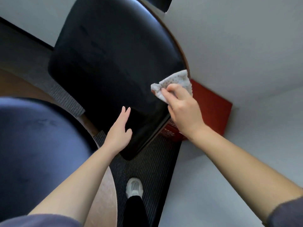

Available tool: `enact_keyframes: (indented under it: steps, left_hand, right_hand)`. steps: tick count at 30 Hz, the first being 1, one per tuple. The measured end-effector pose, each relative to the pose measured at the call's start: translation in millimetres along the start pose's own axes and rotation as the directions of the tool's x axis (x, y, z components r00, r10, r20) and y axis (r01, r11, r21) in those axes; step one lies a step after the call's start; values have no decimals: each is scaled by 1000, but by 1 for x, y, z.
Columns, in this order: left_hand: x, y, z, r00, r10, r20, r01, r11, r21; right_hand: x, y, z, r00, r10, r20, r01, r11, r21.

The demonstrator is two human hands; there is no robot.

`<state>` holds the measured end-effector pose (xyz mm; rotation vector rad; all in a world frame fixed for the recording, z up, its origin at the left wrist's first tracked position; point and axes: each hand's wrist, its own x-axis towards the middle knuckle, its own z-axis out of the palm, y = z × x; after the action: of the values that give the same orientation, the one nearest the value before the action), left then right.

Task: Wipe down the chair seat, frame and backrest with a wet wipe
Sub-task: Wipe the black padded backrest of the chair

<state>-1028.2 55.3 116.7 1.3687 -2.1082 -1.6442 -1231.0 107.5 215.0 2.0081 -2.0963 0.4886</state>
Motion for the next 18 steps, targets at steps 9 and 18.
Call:
enact_keyframes:
  steps: [9, 18]
  left_hand:
    - [7, -76, -5, 999, 16, 47, -20, 997, 73]
    - [21, -73, -24, 997, -59, 43, 52, 989, 135]
  right_hand:
    - [-75, -72, 87, 939, -95, 332, 90, 995, 30]
    - [11, -54, 82, 997, -57, 47, 63, 988, -144]
